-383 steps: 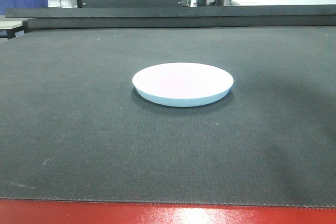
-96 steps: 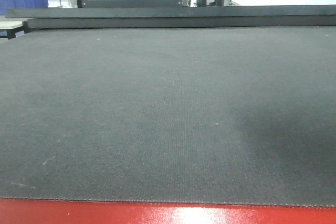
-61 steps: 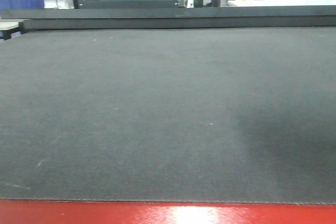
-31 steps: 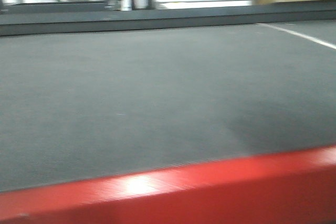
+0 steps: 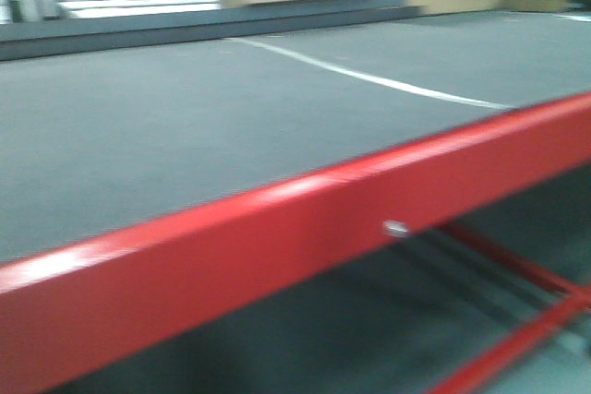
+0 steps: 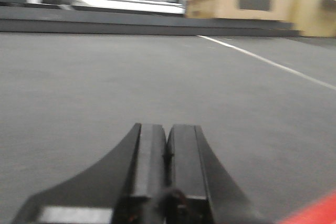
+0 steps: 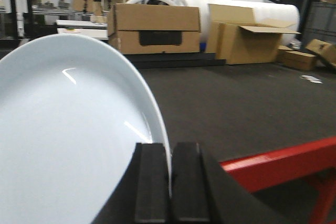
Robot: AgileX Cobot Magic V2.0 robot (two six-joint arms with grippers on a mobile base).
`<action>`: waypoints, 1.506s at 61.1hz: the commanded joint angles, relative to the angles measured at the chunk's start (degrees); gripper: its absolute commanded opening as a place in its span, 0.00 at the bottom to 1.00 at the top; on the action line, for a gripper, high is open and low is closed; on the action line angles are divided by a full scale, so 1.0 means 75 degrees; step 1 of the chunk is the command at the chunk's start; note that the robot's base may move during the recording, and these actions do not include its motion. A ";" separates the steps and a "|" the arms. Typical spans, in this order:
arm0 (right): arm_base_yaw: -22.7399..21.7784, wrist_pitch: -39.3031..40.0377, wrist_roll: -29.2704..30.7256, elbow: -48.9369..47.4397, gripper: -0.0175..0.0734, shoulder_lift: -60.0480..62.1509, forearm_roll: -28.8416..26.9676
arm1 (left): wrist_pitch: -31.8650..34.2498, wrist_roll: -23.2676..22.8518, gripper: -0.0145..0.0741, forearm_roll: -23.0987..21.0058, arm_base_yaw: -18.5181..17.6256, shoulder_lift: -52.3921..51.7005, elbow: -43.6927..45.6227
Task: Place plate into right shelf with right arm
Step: 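Drive the base to the shelf of blue bins holding the plate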
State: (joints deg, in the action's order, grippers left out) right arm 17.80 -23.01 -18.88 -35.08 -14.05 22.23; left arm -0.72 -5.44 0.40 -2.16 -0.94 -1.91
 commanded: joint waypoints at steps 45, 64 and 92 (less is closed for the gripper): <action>-0.0025 0.0713 0.0064 -0.0273 0.25 -0.0075 0.0162 | 0.0679 -0.0045 0.11 0.0001 -0.0016 -0.0089 -0.0055; -0.0025 0.0713 0.0064 -0.0273 0.25 -0.0075 0.0162 | 0.0679 -0.0045 0.11 0.0001 -0.0182 -0.0089 -0.0055; -0.0025 0.0713 0.0064 -0.0273 0.25 -0.0075 0.0162 | 0.0679 -0.0045 0.11 0.0001 -0.0232 -0.0089 -0.0055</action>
State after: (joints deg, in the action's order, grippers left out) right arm 17.80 -23.01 -18.88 -35.08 -14.05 22.23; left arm -0.72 -5.44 0.40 -3.49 -0.94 -1.91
